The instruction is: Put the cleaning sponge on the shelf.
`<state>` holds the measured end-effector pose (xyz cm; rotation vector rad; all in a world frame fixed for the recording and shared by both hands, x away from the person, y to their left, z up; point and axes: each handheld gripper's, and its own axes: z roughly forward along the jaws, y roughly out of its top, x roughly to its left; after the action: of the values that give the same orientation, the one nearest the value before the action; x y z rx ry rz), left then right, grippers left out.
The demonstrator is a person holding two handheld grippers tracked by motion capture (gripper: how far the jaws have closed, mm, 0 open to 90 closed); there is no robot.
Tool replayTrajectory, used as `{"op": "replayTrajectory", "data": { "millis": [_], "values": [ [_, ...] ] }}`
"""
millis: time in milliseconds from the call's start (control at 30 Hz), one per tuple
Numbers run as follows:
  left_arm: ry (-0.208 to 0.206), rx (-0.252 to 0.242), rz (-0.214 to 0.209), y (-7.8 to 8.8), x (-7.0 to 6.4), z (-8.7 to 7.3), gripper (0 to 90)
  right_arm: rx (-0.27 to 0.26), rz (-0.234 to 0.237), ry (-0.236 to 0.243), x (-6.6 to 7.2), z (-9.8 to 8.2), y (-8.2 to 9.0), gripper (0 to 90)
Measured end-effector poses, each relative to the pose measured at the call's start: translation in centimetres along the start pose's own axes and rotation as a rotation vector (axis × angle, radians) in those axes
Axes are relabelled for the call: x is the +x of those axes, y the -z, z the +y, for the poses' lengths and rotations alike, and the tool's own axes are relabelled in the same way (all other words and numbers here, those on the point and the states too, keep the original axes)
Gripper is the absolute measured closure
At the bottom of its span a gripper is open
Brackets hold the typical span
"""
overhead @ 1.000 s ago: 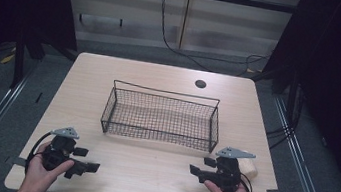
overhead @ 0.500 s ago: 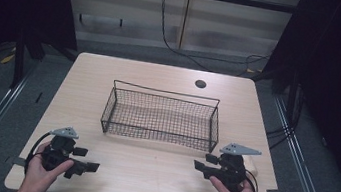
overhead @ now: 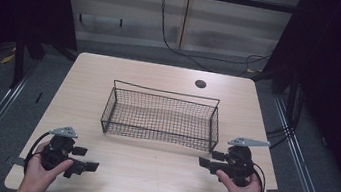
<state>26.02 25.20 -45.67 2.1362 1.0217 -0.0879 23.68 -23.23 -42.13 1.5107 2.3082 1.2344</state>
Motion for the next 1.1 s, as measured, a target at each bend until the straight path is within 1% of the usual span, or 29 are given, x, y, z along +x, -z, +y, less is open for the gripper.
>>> {"op": "replayTrajectory", "data": {
  "millis": [67,100,133,167,200,267,333,400,433,467,533,567,600,700,767,800,833,900,1000,1067,1100],
  "values": [
    [-0.001,0.002,-0.001,-0.1,0.0,0.0,19.0,0.021,0.003,0.004,0.0,0.3,0.3,34.0],
    [-0.003,0.002,0.0,-0.1,0.0,0.0,18.9,0.029,-0.011,0.008,-0.1,0.5,0.6,33.4],
    [-0.002,0.001,0.001,-0.1,-0.1,0.0,19.0,0.03,-0.013,0.008,-0.1,0.6,0.7,33.0],
    [-0.004,0.002,-0.002,0.0,-0.1,0.0,18.9,0.032,-0.002,0.001,-0.2,0.8,0.9,31.8],
    [-0.005,0.006,-0.003,0.0,0.0,0.0,19.0,0.047,0.009,-0.001,-0.4,0.9,1.0,30.7],
    [-0.003,0.003,-0.002,0.0,0.0,0.0,18.9,0.066,0.004,-0.003,-0.5,1.3,1.2,30.2],
    [-0.001,0.0,-0.003,-0.1,0.0,0.0,18.9,0.084,0.019,-0.021,-1.0,1.6,1.3,28.4],
    [-0.004,0.002,-0.004,0.0,-0.1,0.0,18.9,0.1,0.015,-0.032,-1.3,1.9,1.2,28.3],
    [-0.006,0.002,-0.006,0.0,-0.1,0.0,18.9,0.107,0.028,-0.042,-1.6,2.0,1.2,28.3],
    [-0.005,0.002,-0.006,0.0,-0.1,0.0,19.0,0.111,0.027,-0.045,-1.7,2.1,1.2,28.3],
    [-0.004,0.003,-0.004,0.0,-0.1,0.0,19.0,0.11,0.016,-0.051,-2.0,2.3,1.4,28.3],
    [-0.001,0.001,-0.005,-0.1,-0.1,0.0,18.9,0.103,0.02,-0.058,-2.1,2.4,1.6,28.3],
    [-0.002,0.002,-0.005,-0.1,-0.1,0.0,18.9,0.103,0.008,-0.061,-2.2,2.5,1.9,27.6],
    [-0.002,0.0,-0.005,-0.1,-0.1,-0.1,18.9,0.139,0.007,-0.084,-2.9,3.1,2.6,27.1],
    [-0.003,0.001,-0.007,-0.1,-0.1,0.0,18.9,0.166,-0.011,-0.096,-3.4,3.3,3.0,26.2],
    [-0.003,0.001,-0.005,-0.1,-0.1,-0.1,18.9,0.165,-0.024,-0.097,-3.7,3.4,3.2,26.0],
    [-0.006,0.004,-0.005,-0.1,-0.1,0.0,18.9,0.179,-0.026,-0.114,-4.0,3.5,3.4,26.0],
    [-0.001,0.004,-0.005,-0.1,-0.1,0.0,18.9,0.176,-0.046,-0.116,-4.4,3.4,3.7,26.0],
    [-0.001,0.005,-0.005,-0.1,-0.1,0.0,18.9,0.212,-0.034,-0.137,-5.1,3.5,3.9,23.4],
    [-0.001,0.004,-0.004,-0.1,-0.1,0.0,18.9,0.225,-0.054,-0.148,-5.6,3.4,4.2,23.4],
    [0.0,0.005,-0.004,-0.1,-0.1,0.0,18.9,0.224,-0.053,-0.152,-5.8,3.4,4.3,23.4]
  ]
}}
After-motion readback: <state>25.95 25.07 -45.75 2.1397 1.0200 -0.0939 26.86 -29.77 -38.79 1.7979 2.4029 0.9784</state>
